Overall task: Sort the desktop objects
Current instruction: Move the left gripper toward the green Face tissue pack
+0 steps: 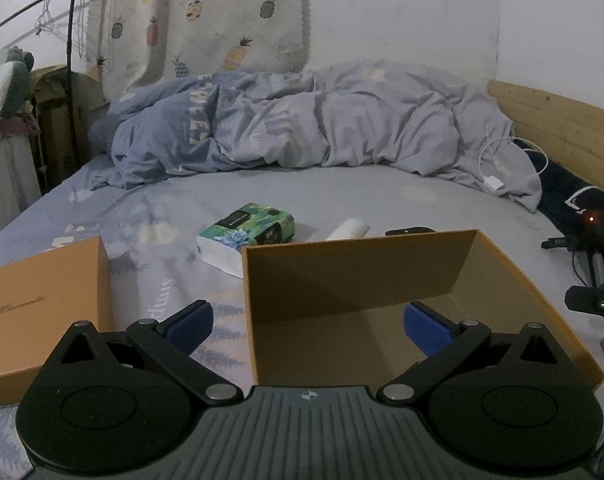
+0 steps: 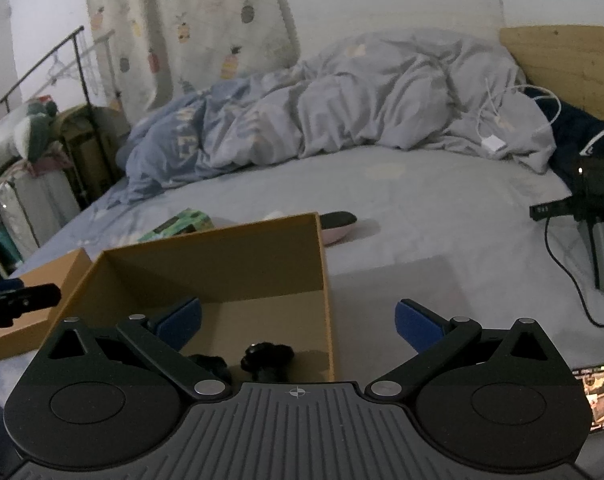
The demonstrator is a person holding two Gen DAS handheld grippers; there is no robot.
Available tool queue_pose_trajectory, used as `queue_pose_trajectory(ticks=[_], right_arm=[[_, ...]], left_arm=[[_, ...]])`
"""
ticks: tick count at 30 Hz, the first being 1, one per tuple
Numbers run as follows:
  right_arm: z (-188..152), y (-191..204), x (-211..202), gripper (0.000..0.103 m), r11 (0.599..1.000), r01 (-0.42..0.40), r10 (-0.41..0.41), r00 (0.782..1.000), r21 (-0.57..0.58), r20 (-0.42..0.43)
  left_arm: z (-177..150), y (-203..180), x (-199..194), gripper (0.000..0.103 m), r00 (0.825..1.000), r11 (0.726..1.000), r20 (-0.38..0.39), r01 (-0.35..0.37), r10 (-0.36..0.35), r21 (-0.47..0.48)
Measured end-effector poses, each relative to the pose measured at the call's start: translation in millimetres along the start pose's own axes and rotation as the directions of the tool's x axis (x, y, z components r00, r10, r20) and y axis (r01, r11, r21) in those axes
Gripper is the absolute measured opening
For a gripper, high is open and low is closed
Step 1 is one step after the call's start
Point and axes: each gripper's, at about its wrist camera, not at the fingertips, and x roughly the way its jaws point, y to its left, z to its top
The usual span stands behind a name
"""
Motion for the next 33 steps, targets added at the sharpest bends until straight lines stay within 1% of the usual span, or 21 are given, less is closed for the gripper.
queue_pose_trajectory(ticks=[4, 7, 12, 18, 24, 27, 30, 33], right_arm=[[-0.3, 5.6, -0.9, 0.103, 0.999, -0.006, 0.007, 1.0, -0.034, 0.017], [2.8, 8.1, -1.1, 0.103, 0.999, -0.025, 0.026, 0.999, -0.038, 0.019], [6.8, 12.8, -2.5, 0.103, 0.997, -0.052, 0.053, 0.998, -0.055, 0.023], [8.7, 10.2, -0.7, 0.103, 0.997, -0.07, 0.07, 0.998, -0.039, 0.005], [9.7, 13.5, 5.7, 0.103, 0.995, -0.089, 0.088, 0.996, -0.042, -0.015], [11.6, 17.3, 10.9, 0.103, 0.994, -0.093, 0.091, 0.995, -0.062, -0.031], [15.0, 20.9, 13.5, 0.103, 0.993, -0.079, 0.077, 0.997, -0.084, -0.032], [20.4, 23.2, 18.6, 0.103, 0.995, -0.069, 0.066, 0.997, -0.077, -0.041]], left_arm=[[1.5, 1.3, 0.7, 0.103, 1.0, 1.0, 0.002, 0.017, -0.017, -0.01], [2.4, 2.0, 5.1, 0.103, 1.0, 1.0, -0.015, 0.025, -0.025, -0.018], [1.4, 0.3, 14.1, 0.103, 0.999, 1.0, -0.044, 0.017, -0.017, -0.011], [0.3, -1.5, 14.9, 0.103, 0.999, 1.0, -0.035, 0.013, -0.014, -0.001], [-0.7, -0.5, 19.4, 0.103, 0.999, 1.0, -0.052, 0.015, -0.014, 0.007], [0.4, 1.4, 22.2, 0.103, 0.998, 1.0, -0.062, 0.017, -0.017, 0.004], [2.6, 4.4, 24.7, 0.103, 0.998, 1.0, -0.068, 0.018, -0.018, 0.0], [6.3, 9.9, 28.8, 0.103, 0.997, 1.0, -0.074, 0.013, -0.014, -0.003]])
